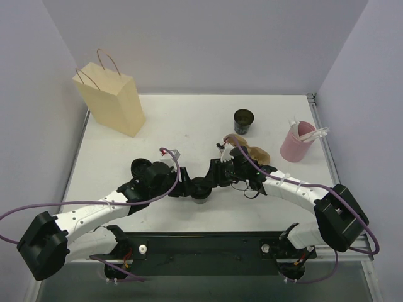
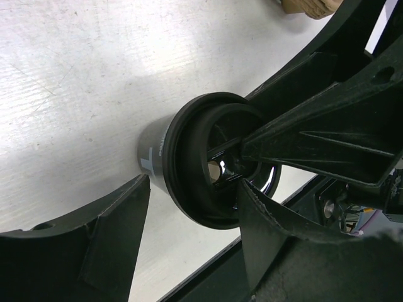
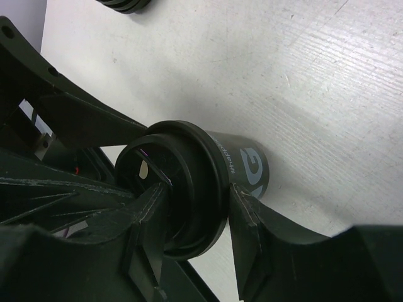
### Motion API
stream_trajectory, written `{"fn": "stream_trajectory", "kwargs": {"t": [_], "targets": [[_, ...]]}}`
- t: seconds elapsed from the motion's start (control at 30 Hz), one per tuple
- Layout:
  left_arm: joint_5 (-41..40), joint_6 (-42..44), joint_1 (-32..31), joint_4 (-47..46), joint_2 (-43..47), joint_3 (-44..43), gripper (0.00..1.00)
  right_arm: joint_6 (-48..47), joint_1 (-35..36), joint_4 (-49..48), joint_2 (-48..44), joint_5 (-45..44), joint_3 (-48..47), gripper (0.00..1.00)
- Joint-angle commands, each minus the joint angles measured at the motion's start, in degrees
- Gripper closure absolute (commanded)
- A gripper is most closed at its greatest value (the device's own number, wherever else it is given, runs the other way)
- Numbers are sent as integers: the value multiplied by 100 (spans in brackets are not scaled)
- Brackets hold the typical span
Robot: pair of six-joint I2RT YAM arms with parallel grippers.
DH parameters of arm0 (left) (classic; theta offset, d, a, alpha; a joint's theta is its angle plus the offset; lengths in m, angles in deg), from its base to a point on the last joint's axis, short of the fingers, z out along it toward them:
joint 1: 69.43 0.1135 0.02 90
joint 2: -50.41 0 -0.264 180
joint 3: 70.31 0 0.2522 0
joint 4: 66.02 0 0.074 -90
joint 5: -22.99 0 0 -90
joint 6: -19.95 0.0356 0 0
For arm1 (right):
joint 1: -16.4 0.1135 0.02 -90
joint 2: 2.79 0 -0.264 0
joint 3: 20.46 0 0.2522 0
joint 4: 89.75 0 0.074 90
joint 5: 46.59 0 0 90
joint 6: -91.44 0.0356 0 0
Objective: Pack the takeout coffee
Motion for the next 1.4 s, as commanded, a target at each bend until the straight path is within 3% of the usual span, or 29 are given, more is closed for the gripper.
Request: {"fn": "stream_trajectory", "kwargs": {"t": [0.0,0.4,0.9,1.23,1.37], "targets": [[-180,332,137,895,52,-438,33,-686,16,603,235,244,-63,61],[189,613,401,888,-220,-650,32,-1153,-37,920,491,517,-529,62],[409,280,392,97,-370,87,39,-1302,-178,1061,781,842,-995,63],[418,-19,304,-352,-221,501,44,-1346,-248,1316,851,869,-1346,57],[330,-72,251,-361,-221,589,45,-1180,-274,1316,720,816,-1355,46]]}}
